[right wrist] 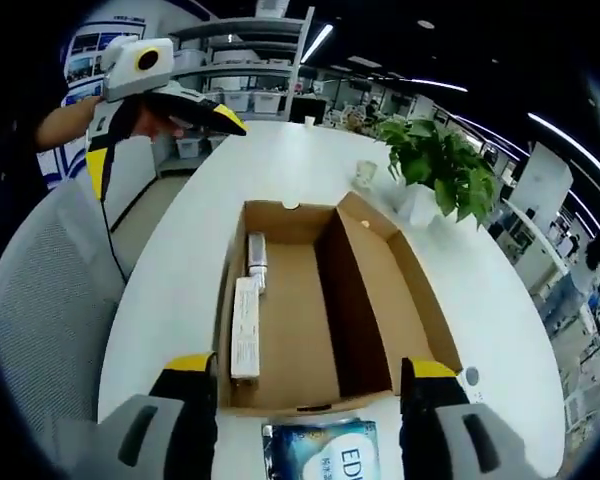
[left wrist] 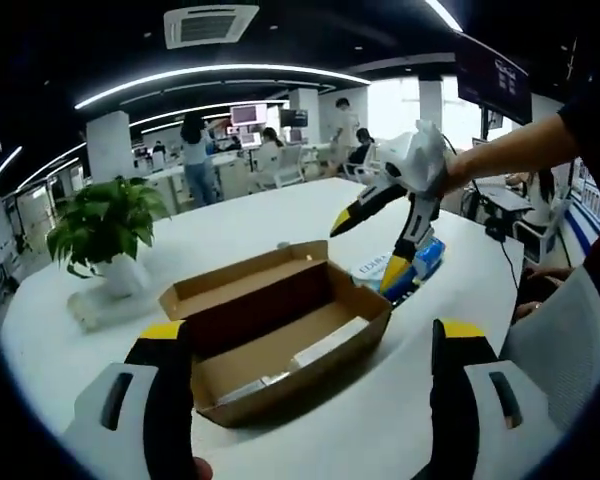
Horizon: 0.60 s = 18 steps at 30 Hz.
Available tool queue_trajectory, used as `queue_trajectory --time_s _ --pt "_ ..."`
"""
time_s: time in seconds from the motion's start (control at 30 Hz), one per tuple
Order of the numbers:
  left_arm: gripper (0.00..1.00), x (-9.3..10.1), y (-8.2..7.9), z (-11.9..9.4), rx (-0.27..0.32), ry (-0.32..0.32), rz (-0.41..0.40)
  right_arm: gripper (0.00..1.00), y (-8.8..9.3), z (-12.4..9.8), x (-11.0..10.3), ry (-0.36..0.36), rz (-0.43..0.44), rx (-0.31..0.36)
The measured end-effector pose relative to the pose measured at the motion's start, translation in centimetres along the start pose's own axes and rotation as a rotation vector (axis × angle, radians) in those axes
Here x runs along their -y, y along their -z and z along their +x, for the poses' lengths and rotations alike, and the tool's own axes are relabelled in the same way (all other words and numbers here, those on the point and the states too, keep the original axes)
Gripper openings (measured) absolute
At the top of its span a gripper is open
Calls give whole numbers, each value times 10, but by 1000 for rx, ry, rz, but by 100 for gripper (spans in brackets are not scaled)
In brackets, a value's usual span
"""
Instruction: Operate the shoe box by opening the lid, removing the specified soft item, and placing it in the target area until the item is outside and the box remains undamaged.
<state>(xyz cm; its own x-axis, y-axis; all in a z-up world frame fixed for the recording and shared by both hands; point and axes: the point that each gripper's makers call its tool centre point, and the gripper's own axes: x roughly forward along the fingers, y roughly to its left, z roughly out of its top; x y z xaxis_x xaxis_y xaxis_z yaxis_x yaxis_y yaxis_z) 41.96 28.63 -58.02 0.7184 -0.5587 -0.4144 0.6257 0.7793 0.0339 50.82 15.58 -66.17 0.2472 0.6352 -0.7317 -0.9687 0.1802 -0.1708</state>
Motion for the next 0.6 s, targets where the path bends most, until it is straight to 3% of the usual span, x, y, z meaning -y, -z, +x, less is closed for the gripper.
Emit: queue_trajectory --time_s 0.6 --pt "99 6 6 -31 27 -13 -42 70 16 44 -16 -108 -98 -105"
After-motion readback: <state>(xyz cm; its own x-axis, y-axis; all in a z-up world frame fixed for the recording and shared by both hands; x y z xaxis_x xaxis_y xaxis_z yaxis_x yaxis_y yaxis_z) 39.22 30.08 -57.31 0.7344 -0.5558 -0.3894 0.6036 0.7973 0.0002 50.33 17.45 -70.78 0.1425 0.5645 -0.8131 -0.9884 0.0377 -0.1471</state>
